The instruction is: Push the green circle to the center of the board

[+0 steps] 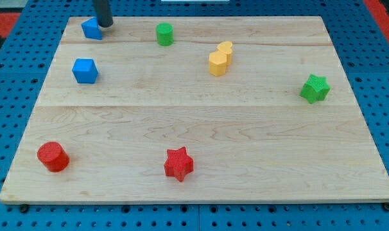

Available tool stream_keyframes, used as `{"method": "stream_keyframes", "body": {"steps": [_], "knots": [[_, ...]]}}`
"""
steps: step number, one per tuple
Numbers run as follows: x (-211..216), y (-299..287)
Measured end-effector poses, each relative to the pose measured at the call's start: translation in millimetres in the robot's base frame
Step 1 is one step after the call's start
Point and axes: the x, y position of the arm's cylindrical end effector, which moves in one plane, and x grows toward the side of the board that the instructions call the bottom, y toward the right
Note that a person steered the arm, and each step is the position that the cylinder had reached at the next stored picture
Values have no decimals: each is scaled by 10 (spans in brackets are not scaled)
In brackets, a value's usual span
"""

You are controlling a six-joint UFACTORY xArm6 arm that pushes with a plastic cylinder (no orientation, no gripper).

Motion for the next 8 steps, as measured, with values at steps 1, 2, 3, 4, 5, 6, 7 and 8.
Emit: {"method": "stream_keyframes", "body": {"steps": [1,2,3,4,5,6,7,8], "knots": [[0,441],[74,1053],[394,1608],[723,1830],[335,2017],[448,2505],[792,2407],[848,1983]]}}
